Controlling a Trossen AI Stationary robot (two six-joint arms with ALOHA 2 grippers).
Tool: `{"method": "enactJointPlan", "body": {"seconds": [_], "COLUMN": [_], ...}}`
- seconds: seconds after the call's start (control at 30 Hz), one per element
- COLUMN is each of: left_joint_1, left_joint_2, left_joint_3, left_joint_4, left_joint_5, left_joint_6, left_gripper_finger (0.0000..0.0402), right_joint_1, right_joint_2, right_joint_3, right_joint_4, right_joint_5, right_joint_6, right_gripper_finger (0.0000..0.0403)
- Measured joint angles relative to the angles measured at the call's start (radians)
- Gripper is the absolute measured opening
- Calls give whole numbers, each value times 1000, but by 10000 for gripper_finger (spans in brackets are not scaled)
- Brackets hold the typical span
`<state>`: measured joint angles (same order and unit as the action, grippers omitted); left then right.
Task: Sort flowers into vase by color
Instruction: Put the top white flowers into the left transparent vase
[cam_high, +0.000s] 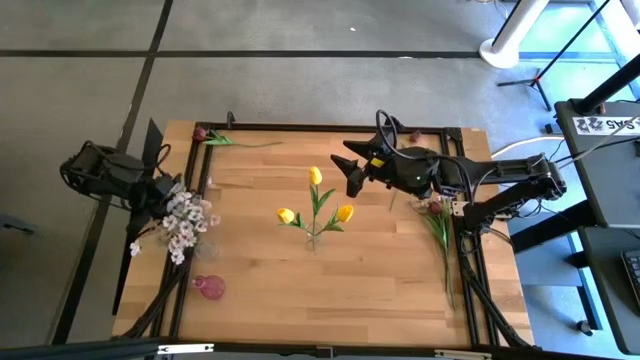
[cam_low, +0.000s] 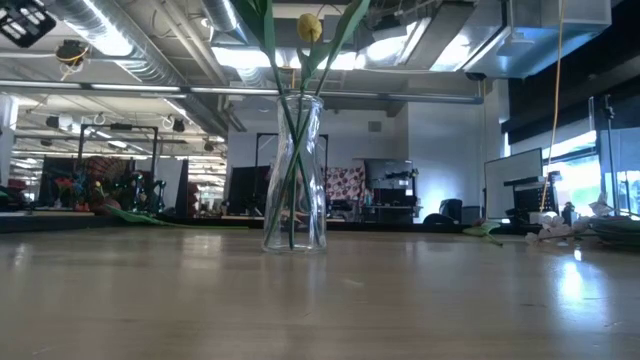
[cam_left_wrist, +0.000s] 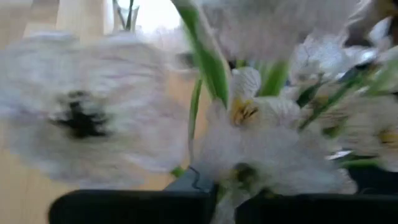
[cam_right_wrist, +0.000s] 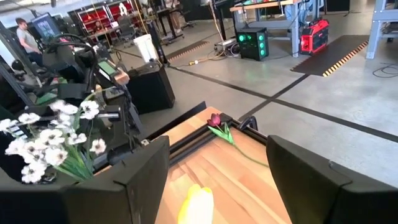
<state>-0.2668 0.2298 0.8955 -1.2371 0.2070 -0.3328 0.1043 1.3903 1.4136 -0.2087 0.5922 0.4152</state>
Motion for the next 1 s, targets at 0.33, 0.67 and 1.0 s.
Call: {"method": "enactJointPlan", "body": {"seconds": [0.33, 0.67, 1.0], "left_joint_1": [0, 0, 0], "left_joint_2": [58, 228, 291], "left_joint_3": [84, 320, 397], "left_joint_4": [-72, -332, -260], "left_joint_5": [85, 53, 104], "left_joint_6": [-92, -86, -319], "left_gripper_finger": [71, 150, 146], "right_joint_1": [0, -8, -15], "right_joint_2": [0, -2, -8], "right_joint_3": [0, 0, 0], "right_joint_4": [-13, -86, -225], "right_joint_5": [-9, -11, 1], "right_joint_6": [-20, -84, -179], "right_gripper_finger": [266, 266, 266]}}
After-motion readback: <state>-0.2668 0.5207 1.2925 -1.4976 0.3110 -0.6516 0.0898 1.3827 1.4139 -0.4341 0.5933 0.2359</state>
